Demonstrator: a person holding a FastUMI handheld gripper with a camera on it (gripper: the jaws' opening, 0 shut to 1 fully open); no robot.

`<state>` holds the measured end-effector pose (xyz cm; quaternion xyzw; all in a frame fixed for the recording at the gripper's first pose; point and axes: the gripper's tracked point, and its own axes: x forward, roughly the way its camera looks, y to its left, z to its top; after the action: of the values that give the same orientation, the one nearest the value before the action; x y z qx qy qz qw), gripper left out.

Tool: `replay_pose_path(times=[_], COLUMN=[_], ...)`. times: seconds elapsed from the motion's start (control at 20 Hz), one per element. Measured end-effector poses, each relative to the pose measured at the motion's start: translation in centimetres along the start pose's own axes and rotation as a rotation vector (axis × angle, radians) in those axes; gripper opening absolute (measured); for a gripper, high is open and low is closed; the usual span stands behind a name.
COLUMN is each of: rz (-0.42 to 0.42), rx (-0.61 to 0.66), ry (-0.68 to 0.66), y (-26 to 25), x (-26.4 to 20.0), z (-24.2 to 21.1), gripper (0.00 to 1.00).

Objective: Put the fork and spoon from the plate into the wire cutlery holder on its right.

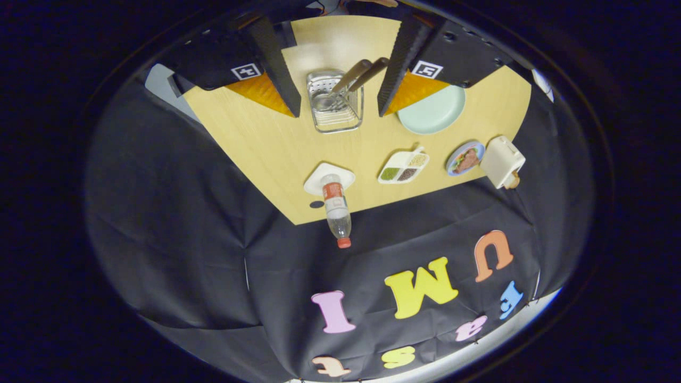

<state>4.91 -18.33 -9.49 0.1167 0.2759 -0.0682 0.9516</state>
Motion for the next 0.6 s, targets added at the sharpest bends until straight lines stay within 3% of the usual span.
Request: replay_pose_path(times=[0.1, 0.6], rz=[0.000, 0.069], rx=[-0.014, -0.140], ry=[-0.053, -0.340], y=[1.3, 12.8], x=[-1.1, -10.6], z=[0.7, 2.0], gripper=[0.96, 0.96])
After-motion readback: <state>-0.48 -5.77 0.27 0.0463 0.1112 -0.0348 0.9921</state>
